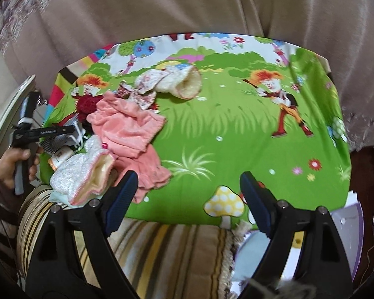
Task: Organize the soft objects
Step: 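Move both tools back over the pile of soft items, then grasp the black-white checked cloth with left tool while right tool grasps the pink towel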
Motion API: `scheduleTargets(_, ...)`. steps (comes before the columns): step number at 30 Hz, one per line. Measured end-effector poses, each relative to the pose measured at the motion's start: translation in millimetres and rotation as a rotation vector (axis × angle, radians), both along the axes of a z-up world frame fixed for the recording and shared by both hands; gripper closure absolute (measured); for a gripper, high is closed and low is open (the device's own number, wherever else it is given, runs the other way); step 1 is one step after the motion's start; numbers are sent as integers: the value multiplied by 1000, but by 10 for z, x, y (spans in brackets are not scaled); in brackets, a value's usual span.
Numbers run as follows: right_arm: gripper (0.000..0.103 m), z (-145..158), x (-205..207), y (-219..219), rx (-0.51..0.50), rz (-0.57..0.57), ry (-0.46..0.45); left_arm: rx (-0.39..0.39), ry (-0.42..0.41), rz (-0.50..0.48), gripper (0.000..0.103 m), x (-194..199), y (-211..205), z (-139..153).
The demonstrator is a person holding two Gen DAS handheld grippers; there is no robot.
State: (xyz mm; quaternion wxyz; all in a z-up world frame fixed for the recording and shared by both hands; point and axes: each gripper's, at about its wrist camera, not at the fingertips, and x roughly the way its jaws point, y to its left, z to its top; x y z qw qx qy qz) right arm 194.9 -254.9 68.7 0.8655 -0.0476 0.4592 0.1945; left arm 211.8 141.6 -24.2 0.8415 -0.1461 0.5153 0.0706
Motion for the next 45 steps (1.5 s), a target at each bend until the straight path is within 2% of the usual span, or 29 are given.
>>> scheduleTargets(1, 17, 0, 7, 36, -3, 10, -1, -28, 3, 7, 61, 4, 41, -24)
scheduleTargets(2, 17, -1, 18, 85, -6, 22, -2, -45, 9, 10, 69, 6, 72, -54)
scheduleTargets(4, 16, -10, 44, 175, -12, 44, -2, -45, 16, 13, 71, 0, 94, -100)
scheduleTargets(7, 16, -46, 101, 313, -12, 69, 7, -61, 11, 27, 95, -16, 133, -159)
scheduleTargets(13, 16, -77, 198, 660, -19, 148, 5, -79, -59, 57, 97, -113, 176, -13)
scheduleTargets(19, 13, -135, 340, 1084, -10, 224, 18, -38, -146, 110, 97, -298, 168, 242)
scheduleTargets(24, 13, -286, 483, 1493, -61, 301, 19, -31, -205, 132, 97, -462, 167, 416)
scheduleTargets(31, 13, -620, 751, 1915, -145, 354, 90, -36, -302, 148, 97, -612, 163, 681)
scheduleTargets(37, 13, -884, 940, 2205, -189, 374, 157, -55, -319, 130, 97, -639, 49, 711)
scheduleTargets(40, 13, -982, 982, 2332, -231, 400, 159, -64, -316, 125, 97, -650, 14, 683)
scheduleTargets(42, 19, -1004, 1023, 2350, -221, 407, 168, -69, -312, 122, 97, -657, -9, 661)
scheduleTargets(43, 41, -1021, 1051, 2345, -214, 403, 177, -72, -312, 120, 97, -656, -18, 655)
scheduleTargets(44, 50, -1065, 1088, 2329, -209, 401, 201, -73, -313, 118, 97, -649, -28, 655)
scheduleTargets(45, 50, -1086, 1104, 2317, -200, 398, 213, -73, -315, 117, 97, -649, -39, 657)
